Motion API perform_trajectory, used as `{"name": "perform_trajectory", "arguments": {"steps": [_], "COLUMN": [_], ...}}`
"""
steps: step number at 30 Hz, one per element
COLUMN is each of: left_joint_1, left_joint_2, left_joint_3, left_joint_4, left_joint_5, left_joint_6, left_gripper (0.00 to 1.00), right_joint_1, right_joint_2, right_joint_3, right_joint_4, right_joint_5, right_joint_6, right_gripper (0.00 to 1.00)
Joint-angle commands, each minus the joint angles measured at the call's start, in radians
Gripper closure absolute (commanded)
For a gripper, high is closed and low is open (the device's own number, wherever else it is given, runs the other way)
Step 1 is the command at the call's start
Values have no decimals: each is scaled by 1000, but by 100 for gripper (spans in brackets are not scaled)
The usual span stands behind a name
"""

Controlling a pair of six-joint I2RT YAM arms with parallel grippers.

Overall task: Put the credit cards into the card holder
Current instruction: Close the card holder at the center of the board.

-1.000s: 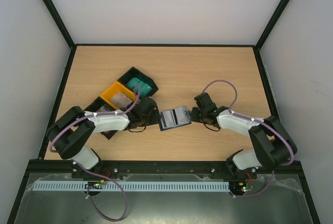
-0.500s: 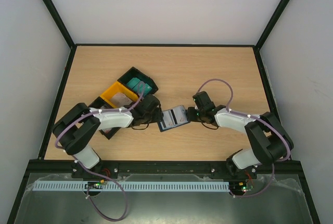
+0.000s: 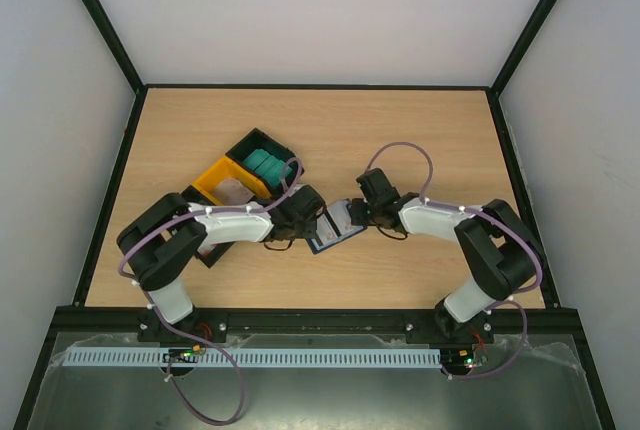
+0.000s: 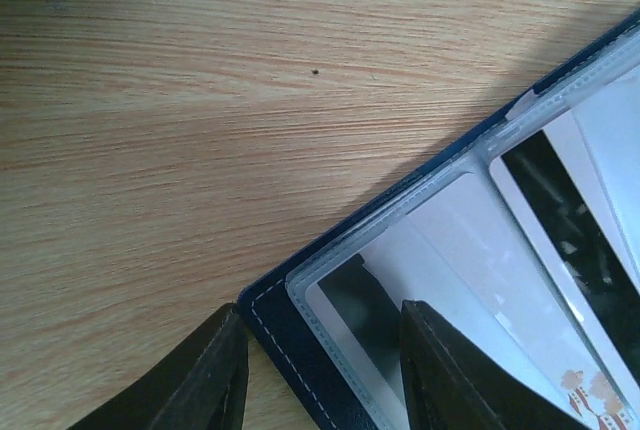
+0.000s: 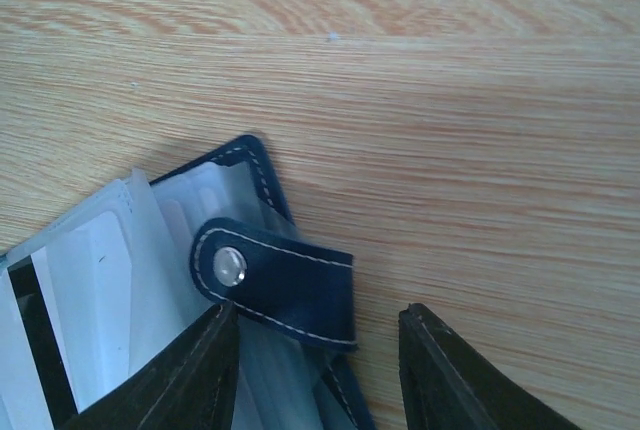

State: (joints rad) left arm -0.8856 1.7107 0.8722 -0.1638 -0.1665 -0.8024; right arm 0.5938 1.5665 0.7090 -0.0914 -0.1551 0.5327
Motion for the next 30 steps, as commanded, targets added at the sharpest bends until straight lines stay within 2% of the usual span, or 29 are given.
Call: {"name": "perform_trajectory", "arguments": {"steps": [1, 7, 12, 17, 20, 30], "left_joint_1": [-25, -30, -30, -31, -30, -28], "left_joint_2": [90, 115, 105, 102, 104, 144], "left_joint_3": [2, 0, -2, 1, 6, 36], "left_joint_4": [-192, -221, -210, -167, -140, 12], "left_joint_5": [-13, -27, -22, 15, 33, 117], "left_joint_6": [30, 28, 32, 29, 26, 9], "left_gripper": [58, 61, 60, 59, 59, 59], "right_joint_1": [37, 43, 43, 43, 43, 43], "right_joint_2": [36, 94, 115, 81, 41, -156], "right_joint_3": [46, 106, 131, 119, 108, 93], "right_joint_4": [8, -39, -98, -132, -133, -163], "right_joint_5": [49, 200, 262, 205, 177, 73], "right_joint_6": [-47, 1, 47, 73, 84, 90], "right_gripper": [55, 56, 67, 81, 96, 98]}}
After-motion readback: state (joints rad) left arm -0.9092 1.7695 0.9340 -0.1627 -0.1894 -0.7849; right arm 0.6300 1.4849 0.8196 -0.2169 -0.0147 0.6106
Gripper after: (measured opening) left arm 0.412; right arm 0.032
